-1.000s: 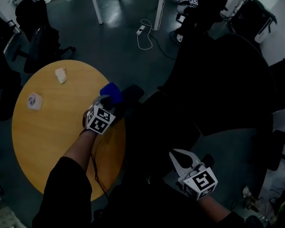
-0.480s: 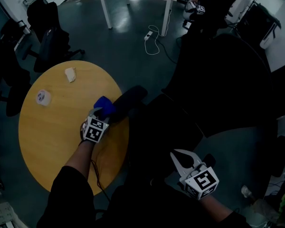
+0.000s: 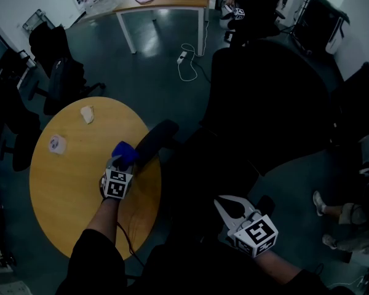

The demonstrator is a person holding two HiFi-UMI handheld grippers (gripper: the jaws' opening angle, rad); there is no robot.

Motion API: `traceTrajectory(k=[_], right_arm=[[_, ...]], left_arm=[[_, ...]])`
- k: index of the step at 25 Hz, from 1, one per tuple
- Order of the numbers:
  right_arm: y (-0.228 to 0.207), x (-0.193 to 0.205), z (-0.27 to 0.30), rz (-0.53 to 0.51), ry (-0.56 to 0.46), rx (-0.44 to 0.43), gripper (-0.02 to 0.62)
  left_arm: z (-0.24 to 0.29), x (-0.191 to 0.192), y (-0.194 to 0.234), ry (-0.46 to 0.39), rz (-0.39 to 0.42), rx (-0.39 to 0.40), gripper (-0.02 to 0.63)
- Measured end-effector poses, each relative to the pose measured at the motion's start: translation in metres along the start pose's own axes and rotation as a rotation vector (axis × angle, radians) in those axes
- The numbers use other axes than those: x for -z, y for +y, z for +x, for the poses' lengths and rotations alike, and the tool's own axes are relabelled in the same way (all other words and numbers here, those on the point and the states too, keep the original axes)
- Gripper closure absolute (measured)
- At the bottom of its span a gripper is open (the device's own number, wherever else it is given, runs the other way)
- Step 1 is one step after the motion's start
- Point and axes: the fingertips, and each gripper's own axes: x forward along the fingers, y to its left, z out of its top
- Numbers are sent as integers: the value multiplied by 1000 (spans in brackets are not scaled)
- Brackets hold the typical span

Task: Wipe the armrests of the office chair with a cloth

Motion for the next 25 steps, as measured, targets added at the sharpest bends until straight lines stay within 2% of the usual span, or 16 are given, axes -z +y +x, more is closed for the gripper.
traceTrajectory(k=[5,9,13,18,22,25], right_arm=[[-9,1,-13,29,-17,36,591],[-21,4,-21,56,-30,89,591],[-30,11,-32,72,-35,145,591],[-42,21,-50,116,-24,228,591],[-51,30,-64,149,-17,269,589],[-51,36,-67,157,-14,274,591]], left_arm=[[7,-69,3,-103,39,-16,446],[29,-121,-24,-169,73,46,446],[58,-157,-62,-197,127,117,446],[90,-177,-103,-186,192,191,446],[108,-176,-128,-161,192,234,446],[109,-175,-140,-180,204,249,446]])
